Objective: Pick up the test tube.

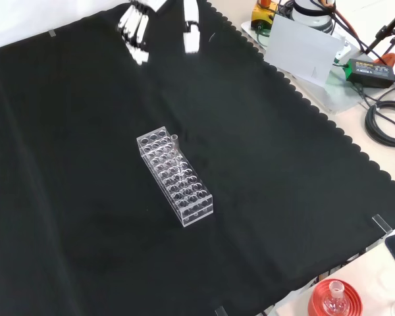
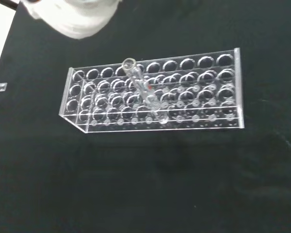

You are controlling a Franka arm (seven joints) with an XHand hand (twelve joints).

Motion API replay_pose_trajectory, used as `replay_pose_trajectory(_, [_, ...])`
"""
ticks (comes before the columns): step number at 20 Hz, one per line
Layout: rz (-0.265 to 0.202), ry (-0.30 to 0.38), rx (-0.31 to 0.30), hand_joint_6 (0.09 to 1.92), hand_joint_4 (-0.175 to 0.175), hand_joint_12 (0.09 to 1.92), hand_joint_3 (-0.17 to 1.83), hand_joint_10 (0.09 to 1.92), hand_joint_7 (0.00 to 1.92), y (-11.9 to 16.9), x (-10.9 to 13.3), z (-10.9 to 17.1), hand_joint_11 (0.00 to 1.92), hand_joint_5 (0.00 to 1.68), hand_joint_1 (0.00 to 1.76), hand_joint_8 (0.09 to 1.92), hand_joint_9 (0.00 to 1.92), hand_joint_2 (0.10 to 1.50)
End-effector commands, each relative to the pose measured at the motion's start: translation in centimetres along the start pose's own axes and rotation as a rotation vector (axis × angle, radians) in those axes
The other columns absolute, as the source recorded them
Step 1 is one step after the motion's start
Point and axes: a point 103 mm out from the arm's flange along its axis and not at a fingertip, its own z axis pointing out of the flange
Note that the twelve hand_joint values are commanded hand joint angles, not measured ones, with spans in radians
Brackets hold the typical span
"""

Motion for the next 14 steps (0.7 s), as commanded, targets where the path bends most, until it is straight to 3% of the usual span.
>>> replay_pose_trajectory(1, [-0.04, 0.03, 0.014, 0.19, 0.039, 1.41, 0.49, 0.95, 0.26, 3.2, 2.3, 1.2, 0.0, 0.44, 0.88, 0.84, 0.2, 0.74])
replay_pose_trajectory(14, [-0.078, 0.037, 0.091, 0.33, 0.034, 1.42, 0.54, 0.94, 0.3, 7.8, 3.7, 6.0, 0.0, 0.38, 0.9, 0.84, 0.24, 0.72])
